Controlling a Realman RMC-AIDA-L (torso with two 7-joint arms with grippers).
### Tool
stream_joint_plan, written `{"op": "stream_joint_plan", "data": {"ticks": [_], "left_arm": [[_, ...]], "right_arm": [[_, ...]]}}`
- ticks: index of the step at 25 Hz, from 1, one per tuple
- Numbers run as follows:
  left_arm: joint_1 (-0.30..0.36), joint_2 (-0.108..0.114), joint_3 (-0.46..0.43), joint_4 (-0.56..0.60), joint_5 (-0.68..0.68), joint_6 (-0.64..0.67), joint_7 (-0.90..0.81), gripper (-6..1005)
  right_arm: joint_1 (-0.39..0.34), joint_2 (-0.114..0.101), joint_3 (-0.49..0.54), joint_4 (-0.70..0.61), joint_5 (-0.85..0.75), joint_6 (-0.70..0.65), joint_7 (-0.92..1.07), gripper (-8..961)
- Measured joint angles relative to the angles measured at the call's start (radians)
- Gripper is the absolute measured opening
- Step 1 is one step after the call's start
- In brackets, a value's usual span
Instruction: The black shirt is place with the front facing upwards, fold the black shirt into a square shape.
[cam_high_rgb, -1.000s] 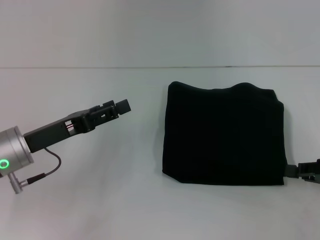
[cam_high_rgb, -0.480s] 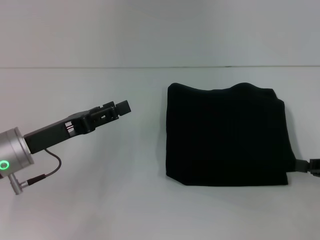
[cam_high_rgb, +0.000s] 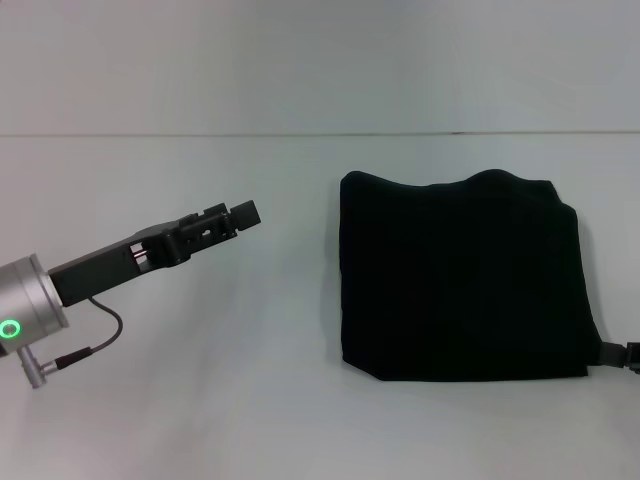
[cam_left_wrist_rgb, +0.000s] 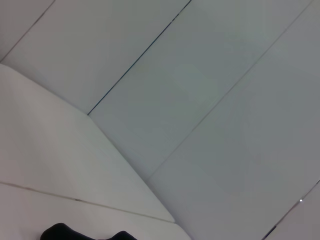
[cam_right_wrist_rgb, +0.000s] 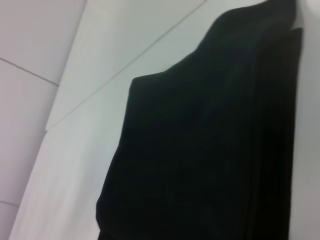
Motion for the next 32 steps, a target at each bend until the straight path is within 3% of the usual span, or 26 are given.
{"op": "stream_joint_plan", "data": {"ticks": [6,12,18,19,20,24,28,31,32], "left_arm": [[-0.004,-0.002,0.000,0.000,0.000,-0.014,-0.017,876],[-0.034,0.003,0.023,0.002,0.002,-0.052,-0.155,874],[-0.091,0.014,0.071,0.007,0.042,-0.104,-0.339,873],[-0.106,0.016,0.090,0.007,0.055,-0.130,-0.399,872],[-0.158,0.019,0.172,0.008,0.097,-0.218,-0.567,872],[-0.228,0.017,0.272,-0.004,0.159,-0.335,-0.713,871],[-0.288,-0.014,0.334,-0.019,0.203,-0.454,-0.797,870],[-0.310,-0.040,0.350,-0.023,0.223,-0.507,-0.837,869],[-0.317,-0.050,0.366,-0.026,0.231,-0.528,-0.860,869]], "right_arm": [[-0.008,0.002,0.050,-0.016,0.004,0.013,-0.013,11],[-0.033,0.005,0.151,-0.053,0.006,-0.002,-0.154,31],[-0.057,0.018,0.275,-0.092,0.008,-0.020,-0.299,267],[-0.061,0.023,0.304,-0.099,0.014,-0.054,-0.356,288],[-0.065,0.028,0.330,-0.105,0.023,-0.089,-0.427,310],[-0.082,0.070,0.371,-0.112,0.063,-0.211,-0.749,397],[-0.100,0.133,0.374,-0.140,0.079,-0.254,-0.999,484],[-0.106,0.172,0.368,-0.173,0.077,-0.259,-1.081,726],[-0.107,0.179,0.367,-0.179,0.076,-0.259,-1.094,757]]}}
